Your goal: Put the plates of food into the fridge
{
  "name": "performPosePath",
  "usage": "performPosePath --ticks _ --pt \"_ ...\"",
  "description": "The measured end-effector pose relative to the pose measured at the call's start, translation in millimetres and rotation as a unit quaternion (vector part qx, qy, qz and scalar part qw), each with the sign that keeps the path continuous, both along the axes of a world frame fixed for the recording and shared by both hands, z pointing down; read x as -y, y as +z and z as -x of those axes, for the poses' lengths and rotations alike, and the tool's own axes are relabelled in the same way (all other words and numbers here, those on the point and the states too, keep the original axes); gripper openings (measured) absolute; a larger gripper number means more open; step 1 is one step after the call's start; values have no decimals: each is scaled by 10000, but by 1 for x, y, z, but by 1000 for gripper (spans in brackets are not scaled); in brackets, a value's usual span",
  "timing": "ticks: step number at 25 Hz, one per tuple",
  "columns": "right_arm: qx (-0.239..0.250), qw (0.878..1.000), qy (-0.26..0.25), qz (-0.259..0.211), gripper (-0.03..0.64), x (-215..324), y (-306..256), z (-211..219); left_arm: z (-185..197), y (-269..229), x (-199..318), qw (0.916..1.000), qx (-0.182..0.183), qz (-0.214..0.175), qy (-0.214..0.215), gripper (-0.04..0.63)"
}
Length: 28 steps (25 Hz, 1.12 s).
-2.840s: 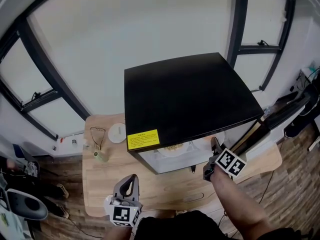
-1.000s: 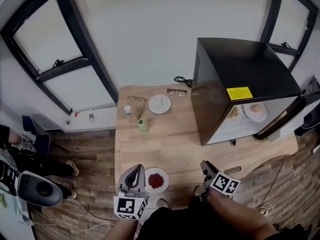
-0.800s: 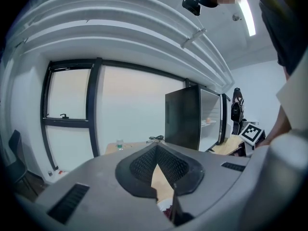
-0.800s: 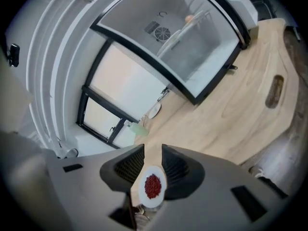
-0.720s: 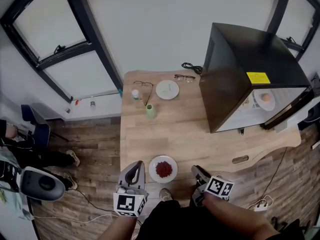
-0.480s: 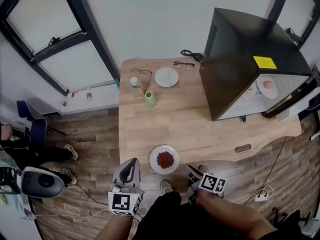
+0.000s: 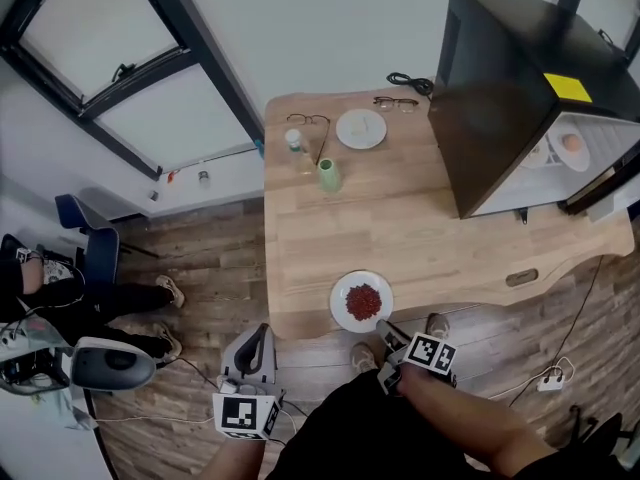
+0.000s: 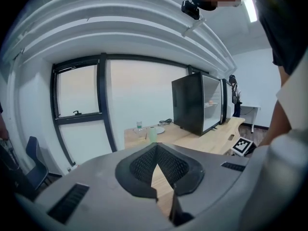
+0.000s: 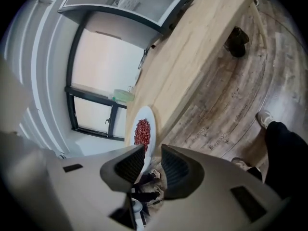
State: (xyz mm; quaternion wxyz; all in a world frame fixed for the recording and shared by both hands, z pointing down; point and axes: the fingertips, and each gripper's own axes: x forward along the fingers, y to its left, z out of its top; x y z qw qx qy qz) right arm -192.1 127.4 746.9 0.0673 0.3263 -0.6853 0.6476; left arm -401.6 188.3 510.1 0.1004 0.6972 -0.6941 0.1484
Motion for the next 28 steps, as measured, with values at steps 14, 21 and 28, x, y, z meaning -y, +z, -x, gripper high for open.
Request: performPosePath --ticks 14,21,28 --pt "528 9980 338 119 40 5 6 23 7 -11 4 9999 121 -80 88 5" --pt "712 9956 550 265 29 10 -15 6 -6 -20 34 9987 35 -287 428 5" --pt "1130 9881 1046 49 29 46 -62 -42 -47 -9 79 9956 -215 -295 860 5"
